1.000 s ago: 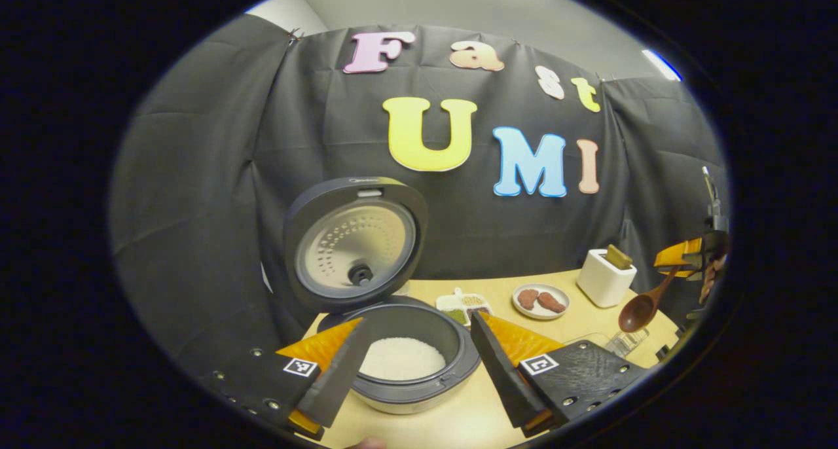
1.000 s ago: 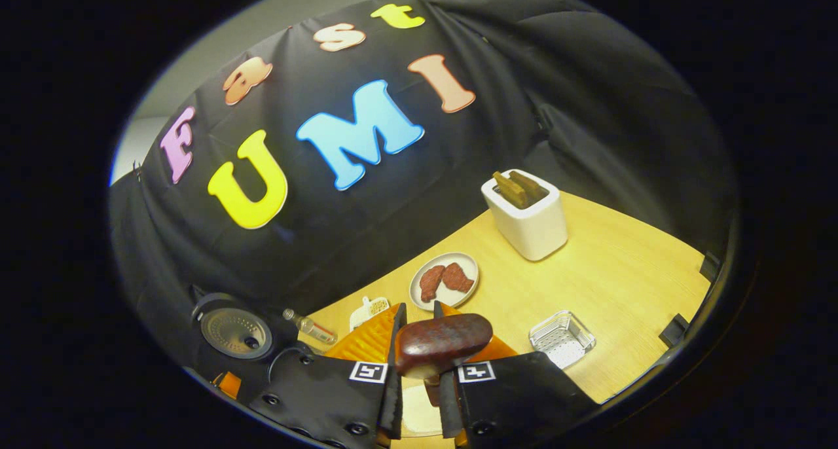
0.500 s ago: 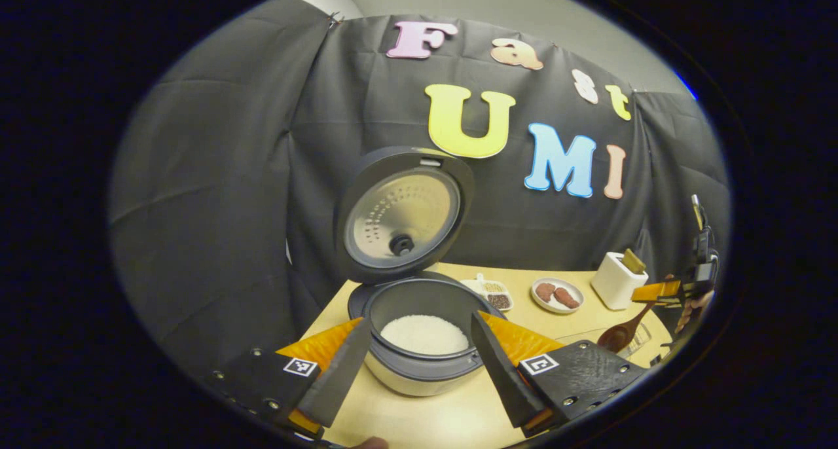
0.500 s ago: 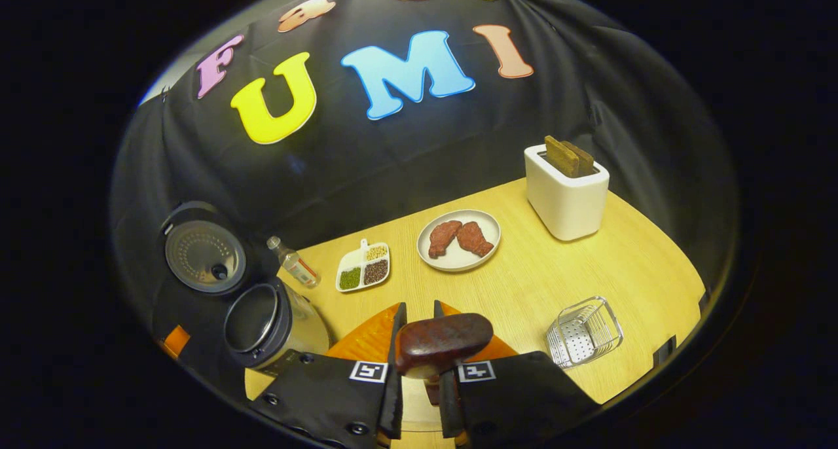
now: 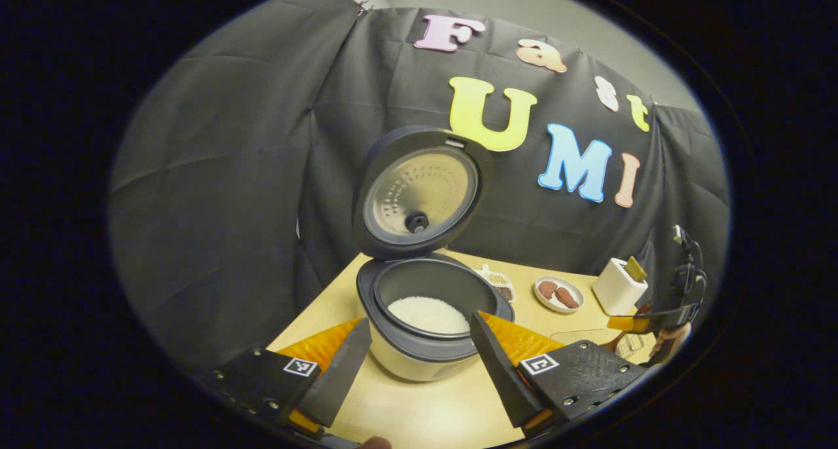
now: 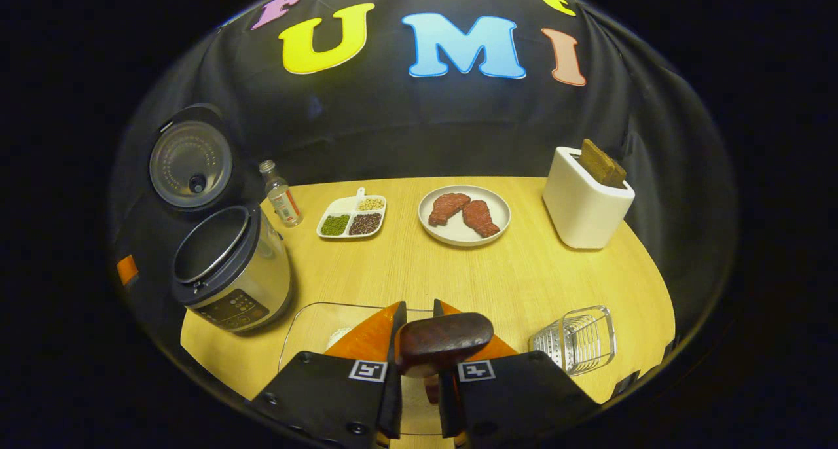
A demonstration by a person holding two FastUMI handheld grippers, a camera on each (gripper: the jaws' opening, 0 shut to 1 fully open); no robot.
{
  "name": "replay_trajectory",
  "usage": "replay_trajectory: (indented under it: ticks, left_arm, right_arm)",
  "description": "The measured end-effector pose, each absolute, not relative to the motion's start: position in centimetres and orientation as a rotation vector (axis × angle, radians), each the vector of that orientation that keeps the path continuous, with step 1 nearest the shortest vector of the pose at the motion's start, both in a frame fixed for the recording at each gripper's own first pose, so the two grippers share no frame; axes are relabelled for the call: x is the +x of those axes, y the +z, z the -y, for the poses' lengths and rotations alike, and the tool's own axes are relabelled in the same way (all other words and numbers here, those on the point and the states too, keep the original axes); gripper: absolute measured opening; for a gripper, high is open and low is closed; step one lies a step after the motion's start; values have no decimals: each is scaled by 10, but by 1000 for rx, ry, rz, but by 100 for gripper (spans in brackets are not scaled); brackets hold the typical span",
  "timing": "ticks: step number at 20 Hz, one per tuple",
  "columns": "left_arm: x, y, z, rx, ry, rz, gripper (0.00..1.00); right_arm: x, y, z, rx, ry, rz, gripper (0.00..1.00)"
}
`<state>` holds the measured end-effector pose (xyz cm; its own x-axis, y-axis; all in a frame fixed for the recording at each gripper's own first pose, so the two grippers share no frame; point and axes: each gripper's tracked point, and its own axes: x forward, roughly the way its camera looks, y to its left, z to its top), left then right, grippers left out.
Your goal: Close the left gripper, press the button to open the rice cooker; take a wooden spoon from the chopstick holder with the right hand, scoop a spoonful of rice and pour it into the rice cooker, then put the wooden spoon back into the chopstick holder.
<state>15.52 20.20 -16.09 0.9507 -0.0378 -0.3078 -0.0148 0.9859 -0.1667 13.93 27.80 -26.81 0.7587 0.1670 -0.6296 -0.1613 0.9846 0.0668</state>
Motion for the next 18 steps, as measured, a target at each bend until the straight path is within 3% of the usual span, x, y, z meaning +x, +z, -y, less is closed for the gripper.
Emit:
replay_trajectory:
  ticks: [2,7,9,10,18]
  left_arm:
    - [148,-167,-205,-194,12,-330,96]
    - [129,-171,-210,-158,37,-341,96]
    - [123,-173,-213,-130,46,-349,96]
    - [120,-174,-211,-126,48,-352,96]
    - [119,-167,-196,-109,29,-349,96]
  right_arm:
    - [135,-274,-287,19,202,-702,22]
    - [125,-286,-305,191,189,-776,25]
    - [124,-290,-312,250,195,-818,21]
    - [122,-290,-319,292,211,-851,25]
    - [111,-285,-349,506,245,-950,21]
